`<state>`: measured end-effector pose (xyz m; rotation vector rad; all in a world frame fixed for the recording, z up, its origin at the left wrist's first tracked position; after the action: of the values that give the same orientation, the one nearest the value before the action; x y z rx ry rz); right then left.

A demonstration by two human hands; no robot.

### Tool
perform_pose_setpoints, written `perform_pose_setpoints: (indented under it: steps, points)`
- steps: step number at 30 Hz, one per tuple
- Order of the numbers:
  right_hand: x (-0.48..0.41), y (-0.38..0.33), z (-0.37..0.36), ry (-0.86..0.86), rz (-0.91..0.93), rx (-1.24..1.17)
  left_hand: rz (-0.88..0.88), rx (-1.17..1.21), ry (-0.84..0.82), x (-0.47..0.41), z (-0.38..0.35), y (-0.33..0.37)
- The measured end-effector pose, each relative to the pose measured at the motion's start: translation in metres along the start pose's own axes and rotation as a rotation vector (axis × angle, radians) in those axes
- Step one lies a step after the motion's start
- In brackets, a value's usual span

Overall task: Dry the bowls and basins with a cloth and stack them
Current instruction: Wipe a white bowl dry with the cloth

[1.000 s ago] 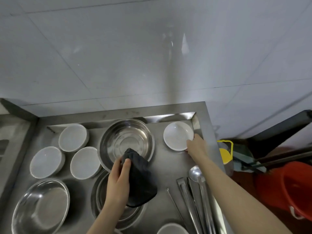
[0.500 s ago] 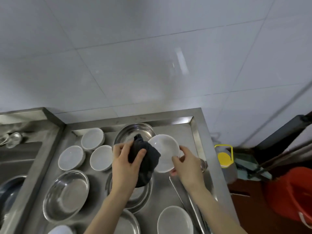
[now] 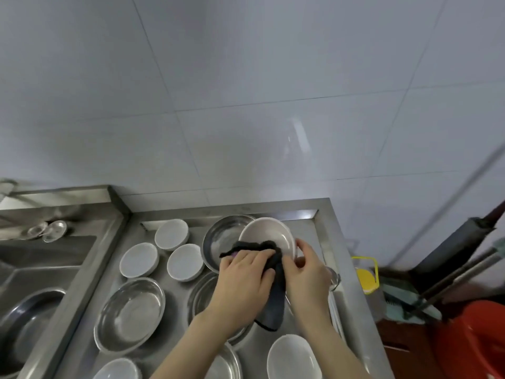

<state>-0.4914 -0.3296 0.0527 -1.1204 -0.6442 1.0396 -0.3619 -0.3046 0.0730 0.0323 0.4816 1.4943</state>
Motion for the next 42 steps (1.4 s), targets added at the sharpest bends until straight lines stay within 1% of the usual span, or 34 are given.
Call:
perform_pose_setpoints:
  steps: [2, 4, 6, 8, 10, 11, 12, 14, 16, 18, 20, 22, 24, 28, 29, 30, 32, 35, 37, 39, 40, 42]
  points:
    - [0.007, -0.006, -0.002, 0.012, 0.024, 0.013, 0.048, 0.115, -0.029, 0.009, 0.003, -0.004]
    - [0.016, -0.009, -0.005, 0.008, 0.022, 0.022, 0.05, 0.202, -0.018, 0.017, 0.005, -0.012]
    - [0.024, -0.01, -0.012, -0.009, -0.039, -0.004, 0.049, 0.228, 0.023, 0.023, 0.009, -0.018]
    - [0.03, -0.011, -0.02, -0.024, -0.156, -0.094, 0.104, 0.213, 0.162, 0.029, 0.014, -0.026]
    - [0.035, -0.013, -0.025, -0.011, -0.272, -0.193, 0.242, 0.216, 0.314, 0.036, 0.021, -0.036]
    - [0.038, -0.014, -0.027, -0.004, -0.304, -0.225, 0.302, 0.209, 0.347, 0.04, 0.021, -0.041]
    - [0.041, -0.014, -0.03, 0.004, -0.317, -0.226, 0.343, 0.235, 0.323, 0.043, 0.02, -0.044]
    - [0.051, -0.014, -0.034, 0.014, -0.318, -0.199, 0.395, 0.395, 0.184, 0.047, 0.016, -0.047]
    - [0.06, -0.012, -0.038, 0.023, -0.298, -0.163, 0.478, 0.53, 0.107, 0.047, 0.01, -0.049]
    - [0.07, -0.012, -0.041, 0.018, -0.265, -0.13, 0.568, 0.599, 0.081, 0.046, 0.007, -0.053]
    - [0.078, -0.014, -0.042, 0.003, -0.231, -0.097, 0.592, 0.625, 0.095, 0.043, 0.006, -0.055]
    - [0.082, -0.017, -0.039, -0.021, -0.224, -0.072, 0.571, 0.605, 0.102, 0.039, 0.007, -0.059]
    - [0.079, -0.022, -0.031, -0.084, -0.247, -0.082, 0.487, 0.542, 0.056, 0.031, 0.011, -0.068]
    - [0.064, -0.024, -0.013, -0.311, -0.214, 0.033, 0.082, 0.3, -0.184, 0.011, 0.024, -0.09]
    - [0.059, -0.025, -0.009, -0.343, -0.199, 0.049, 0.037, 0.257, -0.219, 0.007, 0.027, -0.091]
    - [0.053, -0.027, -0.005, -0.343, -0.18, 0.049, 0.038, 0.249, -0.206, 0.004, 0.029, -0.088]
    - [0.042, -0.034, 0.0, -0.283, -0.133, 0.006, 0.128, 0.275, -0.074, 0.001, 0.031, -0.073]
    - [0.029, -0.035, -0.001, -0.183, -0.14, -0.074, 0.388, 0.302, 0.132, 0.005, 0.022, -0.037]
    - [0.021, -0.028, 0.001, -0.13, -0.138, -0.105, 0.587, 0.39, 0.178, 0.009, 0.012, -0.005]
    - [0.009, -0.02, 0.011, -0.104, -0.099, -0.058, 0.737, 0.488, 0.179, 0.015, 0.0, 0.031]
    - [0.002, -0.018, 0.02, -0.114, -0.068, -0.023, 0.773, 0.522, 0.198, 0.018, -0.006, 0.045]
    - [-0.01, -0.015, 0.037, -0.187, -0.023, -0.004, 0.78, 0.538, 0.249, 0.02, -0.012, 0.063]
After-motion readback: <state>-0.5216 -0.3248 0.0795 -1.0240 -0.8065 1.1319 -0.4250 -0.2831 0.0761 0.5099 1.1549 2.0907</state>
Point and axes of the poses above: each hand's wrist, its own x-axis away from the middle knuckle, its own z-axis out of the back of the hand, y = z × x, the point moved 2 cm from there along -x, towards the middle knuckle, and after that the axes turned 14 degrees about y, right-handed, at the moved point
